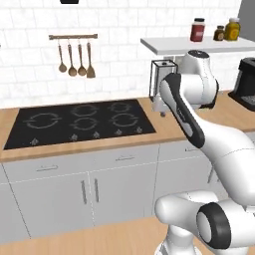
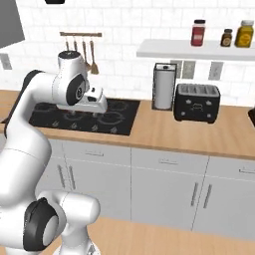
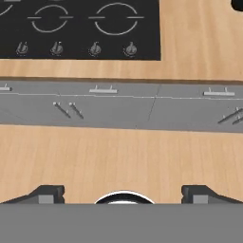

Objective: Gather all objects into one cabinet and sort the glasses and bowls to opposite sides.

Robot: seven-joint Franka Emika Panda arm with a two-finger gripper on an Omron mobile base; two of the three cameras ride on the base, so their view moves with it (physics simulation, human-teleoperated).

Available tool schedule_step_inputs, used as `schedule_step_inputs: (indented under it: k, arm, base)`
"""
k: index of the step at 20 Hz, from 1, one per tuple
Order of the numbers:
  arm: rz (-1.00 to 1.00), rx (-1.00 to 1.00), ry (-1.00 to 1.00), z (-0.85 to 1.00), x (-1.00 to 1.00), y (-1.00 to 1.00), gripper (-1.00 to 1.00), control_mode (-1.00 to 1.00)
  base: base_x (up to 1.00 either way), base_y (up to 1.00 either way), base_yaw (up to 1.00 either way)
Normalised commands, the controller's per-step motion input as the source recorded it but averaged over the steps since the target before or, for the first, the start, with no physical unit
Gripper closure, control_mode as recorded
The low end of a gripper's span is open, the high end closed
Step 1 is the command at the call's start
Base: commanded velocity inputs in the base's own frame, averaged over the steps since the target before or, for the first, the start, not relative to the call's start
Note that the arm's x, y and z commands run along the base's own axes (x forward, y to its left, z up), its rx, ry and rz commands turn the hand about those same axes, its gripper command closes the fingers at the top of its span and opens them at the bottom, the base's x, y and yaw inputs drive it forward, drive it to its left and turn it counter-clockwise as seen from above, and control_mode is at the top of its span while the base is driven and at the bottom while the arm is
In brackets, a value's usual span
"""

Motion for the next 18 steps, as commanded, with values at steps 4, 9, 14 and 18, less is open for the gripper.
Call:
schedule_step_inputs:
  k: [4, 9, 14, 18]
  arm:
    - [0.0, 0.0, 0.0, 0.0, 0.0, 0.0, -1.0, 1.0]
    - [0.0, 0.0, 0.0, 0.0, 0.0, 0.0, -1.0, 1.0]
    - [0.0, 0.0, 0.0, 0.0, 0.0, 0.0, -1.0, 1.0]
    - [0.0, 0.0, 0.0, 0.0, 0.0, 0.0, -1.0, 1.0]
  base:
    - [-0.16, 1.0, 0.0]
    - [-0.39, 0.98, 0.0]
    - [-0.9, 0.85, 0.0]
    - [-0.92, 0.77, 0.0]
